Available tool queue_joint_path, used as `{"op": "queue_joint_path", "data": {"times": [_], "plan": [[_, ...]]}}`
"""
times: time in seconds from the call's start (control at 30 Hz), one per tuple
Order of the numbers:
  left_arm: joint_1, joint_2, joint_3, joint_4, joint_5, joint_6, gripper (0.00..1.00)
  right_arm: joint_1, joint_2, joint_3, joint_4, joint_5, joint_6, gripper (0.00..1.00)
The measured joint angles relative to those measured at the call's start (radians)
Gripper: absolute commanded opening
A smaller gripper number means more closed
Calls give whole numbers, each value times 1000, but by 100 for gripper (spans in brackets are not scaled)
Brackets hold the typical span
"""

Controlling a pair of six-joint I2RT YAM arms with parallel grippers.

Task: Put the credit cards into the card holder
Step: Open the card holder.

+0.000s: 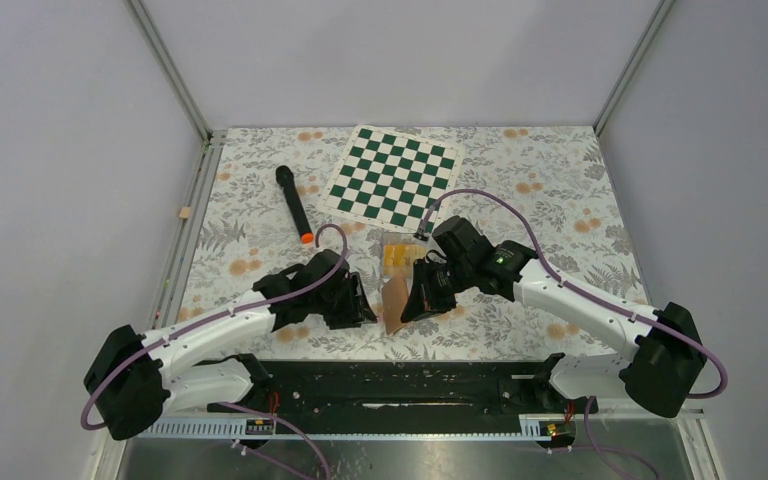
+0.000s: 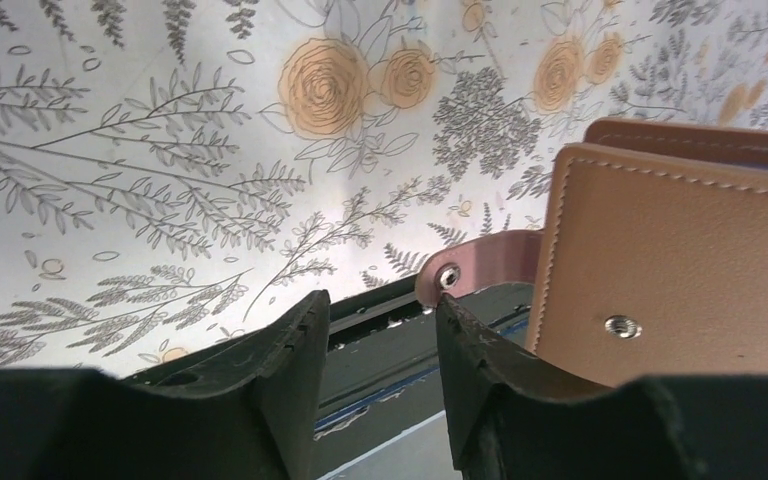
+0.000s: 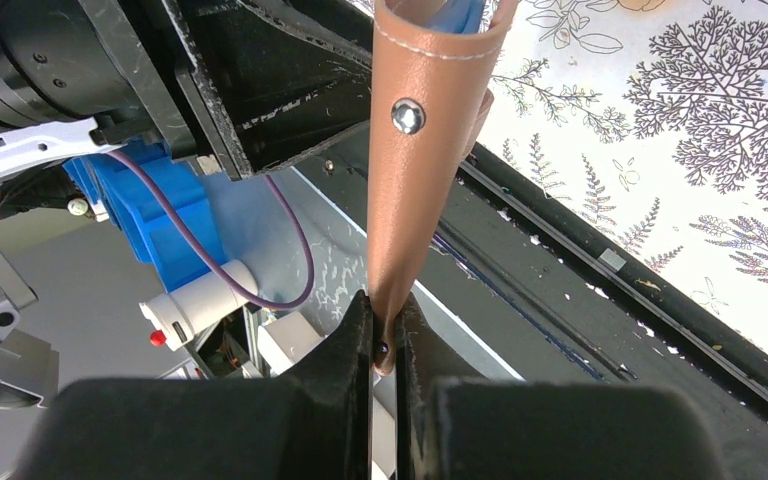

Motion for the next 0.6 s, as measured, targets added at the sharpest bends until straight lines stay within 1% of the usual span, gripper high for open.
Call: {"op": "queue_joint_path", "data": {"times": [0.1, 0.2, 0.27, 0.37, 0.4, 0.47, 0.6], "plan": [[21, -3, -13, 44, 28, -4, 50, 0, 0, 0, 0, -1, 3, 0], [41, -6, -16, 93, 60, -4, 51, 0, 0, 0, 0, -1, 4, 0], [51, -6, -17, 125, 81, -4, 47, 0, 0, 0, 0, -2, 6, 0], [64, -6, -24, 177, 112, -9, 35, 0, -2, 0, 1, -2, 13, 0], [67, -6, -31, 198, 123, -10, 33, 0, -4, 0, 3, -2, 20, 0], [69, -6, -43, 221, 136, -18, 33, 0, -6, 0, 8, -2, 27, 0], [70, -7, -66, 233, 150, -29, 35, 0, -14, 0, 29, -3, 50, 0]]}}
